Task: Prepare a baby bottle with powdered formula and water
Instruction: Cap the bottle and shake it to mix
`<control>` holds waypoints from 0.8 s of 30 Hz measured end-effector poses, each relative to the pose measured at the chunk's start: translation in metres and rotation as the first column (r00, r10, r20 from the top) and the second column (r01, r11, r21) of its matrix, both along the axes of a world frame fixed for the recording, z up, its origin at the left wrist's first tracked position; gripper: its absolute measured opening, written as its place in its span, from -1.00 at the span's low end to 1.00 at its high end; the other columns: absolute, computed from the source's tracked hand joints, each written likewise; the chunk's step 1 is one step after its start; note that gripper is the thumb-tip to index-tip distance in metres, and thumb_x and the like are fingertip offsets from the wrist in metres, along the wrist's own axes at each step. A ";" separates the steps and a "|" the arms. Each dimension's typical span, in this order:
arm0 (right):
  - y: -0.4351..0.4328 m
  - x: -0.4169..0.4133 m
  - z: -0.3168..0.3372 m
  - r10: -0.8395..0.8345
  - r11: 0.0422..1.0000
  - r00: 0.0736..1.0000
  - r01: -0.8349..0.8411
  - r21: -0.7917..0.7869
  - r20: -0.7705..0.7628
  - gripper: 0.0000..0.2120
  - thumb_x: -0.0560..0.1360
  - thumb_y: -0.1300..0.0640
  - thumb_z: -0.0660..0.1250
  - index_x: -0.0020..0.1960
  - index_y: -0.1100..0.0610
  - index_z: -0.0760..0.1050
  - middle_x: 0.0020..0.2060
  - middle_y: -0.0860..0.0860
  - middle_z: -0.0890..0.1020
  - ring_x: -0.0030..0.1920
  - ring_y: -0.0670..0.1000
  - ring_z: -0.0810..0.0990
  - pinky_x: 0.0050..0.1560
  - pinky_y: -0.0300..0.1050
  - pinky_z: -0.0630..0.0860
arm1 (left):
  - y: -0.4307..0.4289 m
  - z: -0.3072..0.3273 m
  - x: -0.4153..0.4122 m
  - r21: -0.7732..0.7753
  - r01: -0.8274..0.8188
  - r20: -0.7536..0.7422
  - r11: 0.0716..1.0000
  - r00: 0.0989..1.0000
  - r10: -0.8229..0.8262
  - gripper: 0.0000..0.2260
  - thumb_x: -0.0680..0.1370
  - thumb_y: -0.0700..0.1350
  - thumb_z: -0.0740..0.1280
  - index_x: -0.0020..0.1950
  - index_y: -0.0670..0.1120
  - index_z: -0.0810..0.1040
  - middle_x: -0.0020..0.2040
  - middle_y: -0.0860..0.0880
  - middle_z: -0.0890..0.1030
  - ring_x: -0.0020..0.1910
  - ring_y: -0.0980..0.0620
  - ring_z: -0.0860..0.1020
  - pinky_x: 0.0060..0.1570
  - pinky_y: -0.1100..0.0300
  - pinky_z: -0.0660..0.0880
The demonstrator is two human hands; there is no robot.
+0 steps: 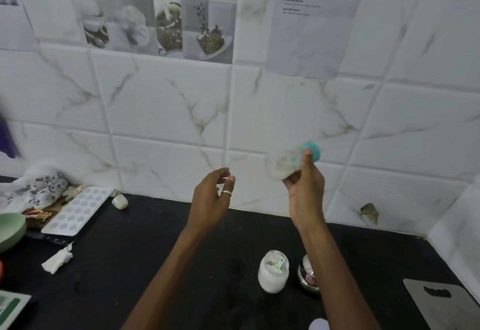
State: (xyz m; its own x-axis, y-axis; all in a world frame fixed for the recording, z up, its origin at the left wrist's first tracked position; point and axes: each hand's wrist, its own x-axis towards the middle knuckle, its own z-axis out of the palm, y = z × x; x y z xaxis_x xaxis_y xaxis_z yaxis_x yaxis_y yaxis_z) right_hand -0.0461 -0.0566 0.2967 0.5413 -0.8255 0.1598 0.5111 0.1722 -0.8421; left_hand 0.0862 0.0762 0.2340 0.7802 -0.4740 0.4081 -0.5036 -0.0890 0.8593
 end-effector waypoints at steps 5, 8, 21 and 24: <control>0.018 -0.001 -0.015 0.096 0.920 0.930 -0.219 -0.326 -0.355 -0.56 0.43 -0.21 0.32 0.18 0.04 0.58 0.05 -0.01 0.73 0.12 0.06 0.71 0.02 -0.12 0.65 | -0.004 -0.001 0.001 0.003 0.020 0.015 1.000 1.000 -0.020 -0.71 0.66 0.01 0.30 0.35 -0.05 0.54 0.19 0.08 0.64 0.17 0.15 0.60 0.15 -0.04 0.60; 0.003 0.000 -0.006 0.033 0.999 0.998 -0.035 -0.032 -0.058 -0.52 0.48 -0.18 0.33 0.24 0.13 0.57 0.08 0.05 0.73 0.11 0.03 0.72 0.02 -0.07 0.65 | -0.003 0.001 -0.001 -0.004 0.010 0.003 1.000 1.000 -0.010 -0.70 0.66 0.04 0.29 0.34 -0.03 0.55 0.16 0.13 0.63 0.16 0.18 0.60 0.15 0.00 0.59; -0.002 0.002 -0.001 -0.021 1.000 1.000 0.021 0.013 0.011 -0.65 0.59 -0.13 0.28 0.20 0.10 0.57 0.05 0.03 0.75 0.10 0.01 0.72 0.04 -0.05 0.66 | -0.001 0.000 0.002 -0.002 0.000 -0.008 1.000 1.000 0.000 -0.69 0.65 0.05 0.29 0.35 -0.03 0.54 0.16 0.13 0.63 0.16 0.20 0.59 0.16 0.01 0.59; 0.017 0.006 -0.011 0.047 0.947 0.936 -0.152 -0.282 -0.348 -0.53 0.44 -0.21 0.32 0.21 0.06 0.56 0.09 0.02 0.72 0.12 0.06 0.71 0.11 -0.01 0.66 | -0.004 0.000 0.004 0.005 0.007 0.003 1.000 1.000 -0.007 -0.71 0.65 -0.01 0.31 0.35 -0.06 0.54 0.16 0.10 0.63 0.15 0.15 0.59 0.17 -0.03 0.59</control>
